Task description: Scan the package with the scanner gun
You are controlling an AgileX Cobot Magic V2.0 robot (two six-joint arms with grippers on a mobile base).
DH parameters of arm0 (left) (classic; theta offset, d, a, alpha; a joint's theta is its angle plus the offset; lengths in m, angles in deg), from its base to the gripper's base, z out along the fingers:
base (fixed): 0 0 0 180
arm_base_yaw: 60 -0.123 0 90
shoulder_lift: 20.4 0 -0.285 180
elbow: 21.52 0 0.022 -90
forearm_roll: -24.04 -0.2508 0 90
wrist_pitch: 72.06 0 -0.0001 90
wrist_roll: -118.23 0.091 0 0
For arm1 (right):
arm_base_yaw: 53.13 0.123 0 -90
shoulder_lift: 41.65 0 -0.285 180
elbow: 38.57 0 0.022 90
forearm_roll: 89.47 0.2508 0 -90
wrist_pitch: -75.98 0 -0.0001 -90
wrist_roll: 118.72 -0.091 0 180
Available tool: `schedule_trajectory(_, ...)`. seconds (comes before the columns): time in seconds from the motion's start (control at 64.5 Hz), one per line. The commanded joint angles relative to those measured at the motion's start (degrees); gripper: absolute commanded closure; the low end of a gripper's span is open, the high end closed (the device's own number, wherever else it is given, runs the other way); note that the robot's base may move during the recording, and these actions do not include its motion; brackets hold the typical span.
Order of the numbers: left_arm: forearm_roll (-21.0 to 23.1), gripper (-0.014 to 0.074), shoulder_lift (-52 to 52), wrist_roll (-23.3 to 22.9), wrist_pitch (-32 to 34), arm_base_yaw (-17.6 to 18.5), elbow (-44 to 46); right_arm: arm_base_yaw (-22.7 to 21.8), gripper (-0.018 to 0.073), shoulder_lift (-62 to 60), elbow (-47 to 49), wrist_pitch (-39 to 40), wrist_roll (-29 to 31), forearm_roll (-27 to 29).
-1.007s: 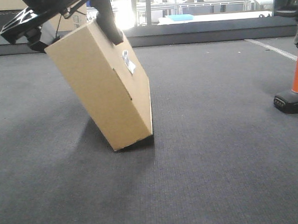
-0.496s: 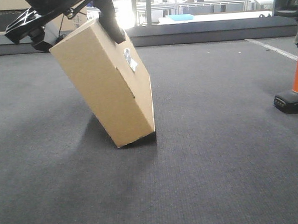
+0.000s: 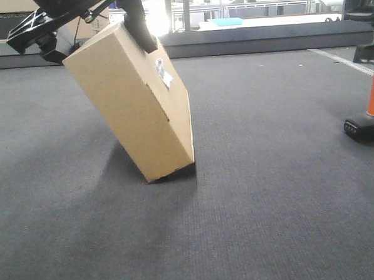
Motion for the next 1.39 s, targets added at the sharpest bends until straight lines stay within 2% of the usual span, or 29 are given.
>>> schedule_trajectory(0.0,-0.27,0.0707,-0.4,0.14,1.86,-0.13,0.54,-0.09,-0.0004,0.2,0.61,1.15,-0.11,2.58)
schedule_trajectory(0.201,-0.42,0.0707,-0.4,0.14,3.0,-0.13,0.54,-0.09,-0.0004,0.33,0.61,2.0,-0.11,3.55)
schedule_trajectory(0.511,-0.42,0.0707,-0.4,0.14,3.12,-0.13,0.54,-0.09,-0.0003,6.55,0.61,12.2,-0.11,2.15)
schedule_trajectory(0.914,-0.97,0.0707,-0.4,0.14,3.12,-0.13,0.54,-0.09,-0.0003,10.43,5.05,12.2,-1.32,1.92)
schedule_trajectory(1.255,-0.99,0.0707,-0.4,0.14,3.32,-0.13,0.54,-0.09,0.0,10.43,5.21,12.2,-1.32,1.61)
schedule_trajectory(1.302,-0.99,0.0707,-0.4,0.14,3.32,-0.13,0.54,-0.09,0.0013,10.43,5.21,12.2,-1.32,1.51)
schedule_trajectory(1.379,-0.99,0.0707,-0.4,0.14,3.32,-0.13,0.54,-0.09,0.012,10.43,5.21,12.2,-1.32,1.51)
